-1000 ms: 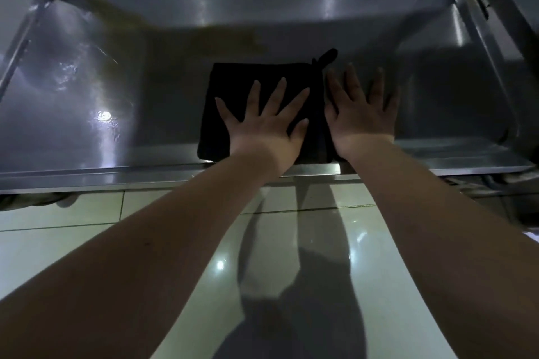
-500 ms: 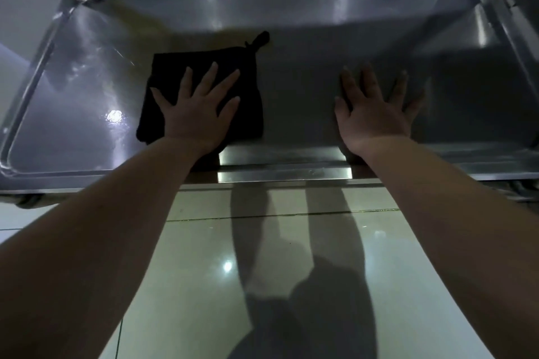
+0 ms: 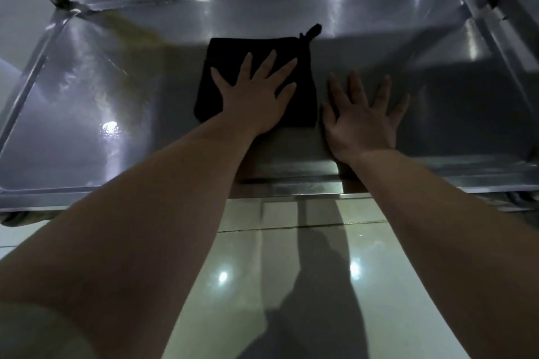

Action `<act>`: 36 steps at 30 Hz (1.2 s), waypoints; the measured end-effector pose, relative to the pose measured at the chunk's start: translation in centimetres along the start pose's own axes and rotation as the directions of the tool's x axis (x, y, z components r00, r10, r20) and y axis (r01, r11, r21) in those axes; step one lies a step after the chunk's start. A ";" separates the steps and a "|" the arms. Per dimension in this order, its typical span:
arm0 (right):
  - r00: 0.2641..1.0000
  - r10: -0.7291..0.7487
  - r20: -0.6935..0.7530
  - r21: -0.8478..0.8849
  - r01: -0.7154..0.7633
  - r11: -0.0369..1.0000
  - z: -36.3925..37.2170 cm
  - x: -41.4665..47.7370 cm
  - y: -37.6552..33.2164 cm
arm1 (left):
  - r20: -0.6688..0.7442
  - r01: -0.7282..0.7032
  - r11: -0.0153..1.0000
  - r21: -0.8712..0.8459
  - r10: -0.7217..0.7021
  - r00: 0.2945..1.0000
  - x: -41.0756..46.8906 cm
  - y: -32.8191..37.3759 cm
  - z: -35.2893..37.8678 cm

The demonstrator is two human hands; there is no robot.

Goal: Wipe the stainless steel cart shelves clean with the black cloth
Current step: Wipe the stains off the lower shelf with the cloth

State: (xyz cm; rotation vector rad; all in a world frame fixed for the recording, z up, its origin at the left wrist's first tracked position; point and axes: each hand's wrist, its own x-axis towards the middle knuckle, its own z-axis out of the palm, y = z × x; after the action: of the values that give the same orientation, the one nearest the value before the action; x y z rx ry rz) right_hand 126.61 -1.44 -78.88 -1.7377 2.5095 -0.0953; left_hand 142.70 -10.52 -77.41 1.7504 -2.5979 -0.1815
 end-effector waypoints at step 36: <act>1.000 -0.013 0.028 0.032 0.012 0.999 -0.2 0.3 0.3 | 0.000 -0.003 0.998 0.056 0.003 1.000 0.4 -5.7 -0.5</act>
State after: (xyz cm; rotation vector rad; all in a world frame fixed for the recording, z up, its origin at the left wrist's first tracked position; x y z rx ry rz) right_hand 126.17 -1.58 -78.68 -1.7306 2.4638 -0.1093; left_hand 147.89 -13.08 -77.48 1.7633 -2.6308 -0.1090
